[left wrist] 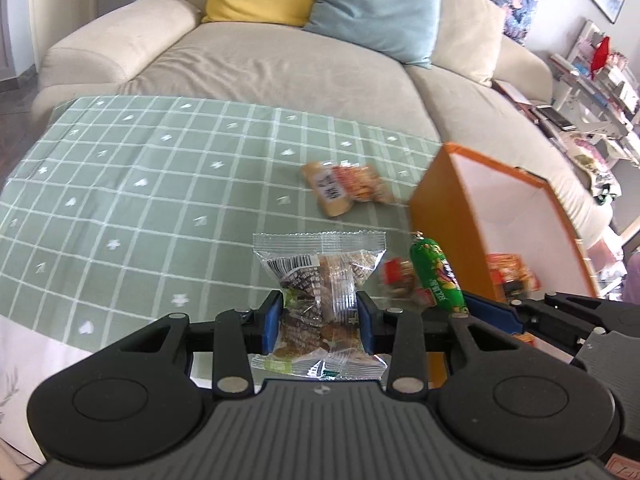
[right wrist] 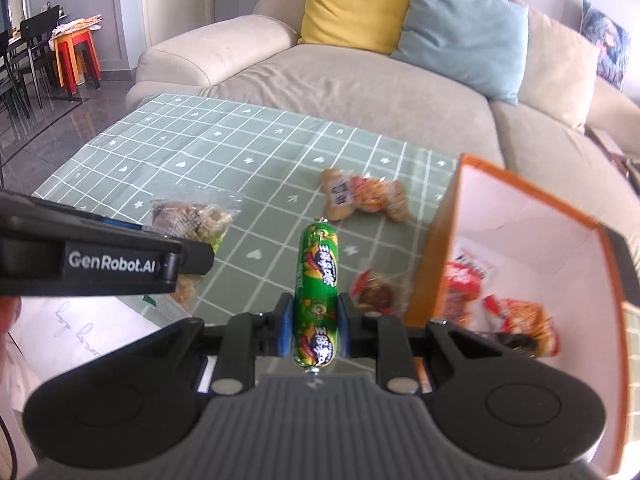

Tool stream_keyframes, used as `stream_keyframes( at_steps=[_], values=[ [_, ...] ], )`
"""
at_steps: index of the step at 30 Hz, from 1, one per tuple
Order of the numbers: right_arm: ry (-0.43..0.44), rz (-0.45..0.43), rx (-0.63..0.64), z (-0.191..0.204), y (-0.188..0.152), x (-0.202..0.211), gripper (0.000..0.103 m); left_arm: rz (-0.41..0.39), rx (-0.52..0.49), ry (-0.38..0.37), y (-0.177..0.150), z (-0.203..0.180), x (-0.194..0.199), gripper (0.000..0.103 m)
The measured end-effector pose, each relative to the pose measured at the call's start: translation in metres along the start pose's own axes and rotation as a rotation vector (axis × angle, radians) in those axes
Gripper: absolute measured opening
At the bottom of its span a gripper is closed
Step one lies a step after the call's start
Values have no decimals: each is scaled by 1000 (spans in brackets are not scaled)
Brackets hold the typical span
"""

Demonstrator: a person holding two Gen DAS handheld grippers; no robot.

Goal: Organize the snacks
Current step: 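Lift the nut packet with the left tool while the right tool carries the sausage stick over the box, then lower the nut packet into the box with the left tool while the right tool lowers the sausage stick in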

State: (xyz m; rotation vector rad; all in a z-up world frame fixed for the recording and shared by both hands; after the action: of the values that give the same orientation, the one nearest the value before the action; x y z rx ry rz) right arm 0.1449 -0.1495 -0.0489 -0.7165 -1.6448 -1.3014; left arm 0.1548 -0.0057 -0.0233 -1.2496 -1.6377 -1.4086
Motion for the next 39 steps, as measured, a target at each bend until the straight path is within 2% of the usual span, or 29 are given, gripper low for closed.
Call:
stream_keyframes(
  at_steps=[8,12,16,21,28,35,39],
  values=[
    [-56,-13,21,-55,-6,30,20,-26,-67,-73,15,-62,10,43],
    [-111,-5,37,-83,-10,41,20,-25,-107,-111,22,-92,8,43],
    [-151,10,48,-110,-15,46,20,17,-120,-171,31,-120,-4,43],
    [-188,55,67,-141,-19,40,20,68,-104,-208,46,-146,-26,43],
    [-182,107,85,-172,-19,17,20,102,-162,-174,64,-176,-56,43],
    [-200,138,143,-178,-19,-7,20,164,-249,-134,67,-189,-86,43],
    [-206,169,147,-185,-18,-23,19,198,-252,-118,69,-193,-103,43]
  ],
)
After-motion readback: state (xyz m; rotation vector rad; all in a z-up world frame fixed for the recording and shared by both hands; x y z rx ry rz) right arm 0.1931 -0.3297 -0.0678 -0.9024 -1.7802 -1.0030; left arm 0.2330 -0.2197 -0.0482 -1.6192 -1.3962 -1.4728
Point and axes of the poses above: each gripper's, at about its wrist camera, not at the fingertips, and x roughly against the way its jaws point, z to its left, y to its top, the point moved 2 cm from there along -x, roughly the way its jaws point, and after that the axes turned 14 degrees about z, right-handed, at the moved point
